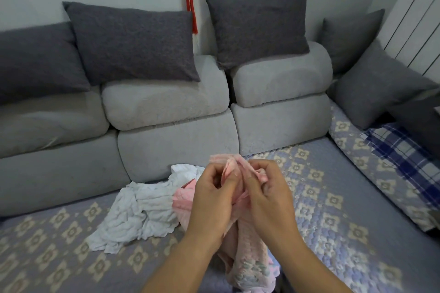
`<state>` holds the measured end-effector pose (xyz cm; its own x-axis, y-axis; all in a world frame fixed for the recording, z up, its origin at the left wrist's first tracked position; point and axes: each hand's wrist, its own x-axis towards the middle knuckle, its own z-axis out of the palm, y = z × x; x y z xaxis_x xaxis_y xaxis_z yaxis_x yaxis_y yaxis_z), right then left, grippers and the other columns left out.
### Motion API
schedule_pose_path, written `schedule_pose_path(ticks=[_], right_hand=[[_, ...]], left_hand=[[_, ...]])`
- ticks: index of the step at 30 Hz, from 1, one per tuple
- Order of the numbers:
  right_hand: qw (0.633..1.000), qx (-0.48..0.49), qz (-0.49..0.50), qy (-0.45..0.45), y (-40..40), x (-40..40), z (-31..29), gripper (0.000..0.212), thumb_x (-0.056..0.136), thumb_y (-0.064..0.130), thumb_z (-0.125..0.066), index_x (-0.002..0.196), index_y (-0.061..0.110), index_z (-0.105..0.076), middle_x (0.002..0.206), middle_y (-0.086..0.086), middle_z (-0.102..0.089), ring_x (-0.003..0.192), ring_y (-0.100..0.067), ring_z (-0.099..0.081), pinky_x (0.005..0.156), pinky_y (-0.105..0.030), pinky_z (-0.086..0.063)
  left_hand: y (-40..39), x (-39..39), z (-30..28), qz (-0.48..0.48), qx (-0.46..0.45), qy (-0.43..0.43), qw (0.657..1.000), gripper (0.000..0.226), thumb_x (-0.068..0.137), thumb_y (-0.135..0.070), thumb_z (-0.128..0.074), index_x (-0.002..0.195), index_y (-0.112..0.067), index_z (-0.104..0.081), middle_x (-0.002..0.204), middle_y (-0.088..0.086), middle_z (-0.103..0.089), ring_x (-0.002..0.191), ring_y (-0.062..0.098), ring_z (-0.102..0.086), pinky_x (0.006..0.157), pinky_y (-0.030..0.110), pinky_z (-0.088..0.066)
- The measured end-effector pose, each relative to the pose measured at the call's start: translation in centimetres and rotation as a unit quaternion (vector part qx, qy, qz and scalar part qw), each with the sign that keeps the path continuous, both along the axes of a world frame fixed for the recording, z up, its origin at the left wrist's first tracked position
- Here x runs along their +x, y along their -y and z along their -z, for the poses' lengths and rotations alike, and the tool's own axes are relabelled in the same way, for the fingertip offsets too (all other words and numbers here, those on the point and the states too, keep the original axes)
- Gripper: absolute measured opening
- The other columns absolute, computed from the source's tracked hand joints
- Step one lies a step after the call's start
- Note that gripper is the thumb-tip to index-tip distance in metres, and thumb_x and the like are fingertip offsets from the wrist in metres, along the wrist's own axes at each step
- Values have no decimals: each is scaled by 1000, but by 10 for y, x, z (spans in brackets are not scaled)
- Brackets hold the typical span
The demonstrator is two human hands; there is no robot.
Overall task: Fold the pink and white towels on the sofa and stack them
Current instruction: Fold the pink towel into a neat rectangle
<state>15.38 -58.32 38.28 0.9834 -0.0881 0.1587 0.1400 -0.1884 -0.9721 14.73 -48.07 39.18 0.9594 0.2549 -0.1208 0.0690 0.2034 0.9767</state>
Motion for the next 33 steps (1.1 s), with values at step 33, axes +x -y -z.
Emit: schedule_pose_path(ticks=[33], right_hand=[[990,94,83,-71,-1,6,21,18,102,23,-49,91,37,-55,102,4,-62,89,-12,-59,76,-31,-49]], left_hand=[[-18,3,13,97,-18,-24,995,30,99,-11,-56,73,4,-51,70,13,-49,69,25,-43,66,34,-41]])
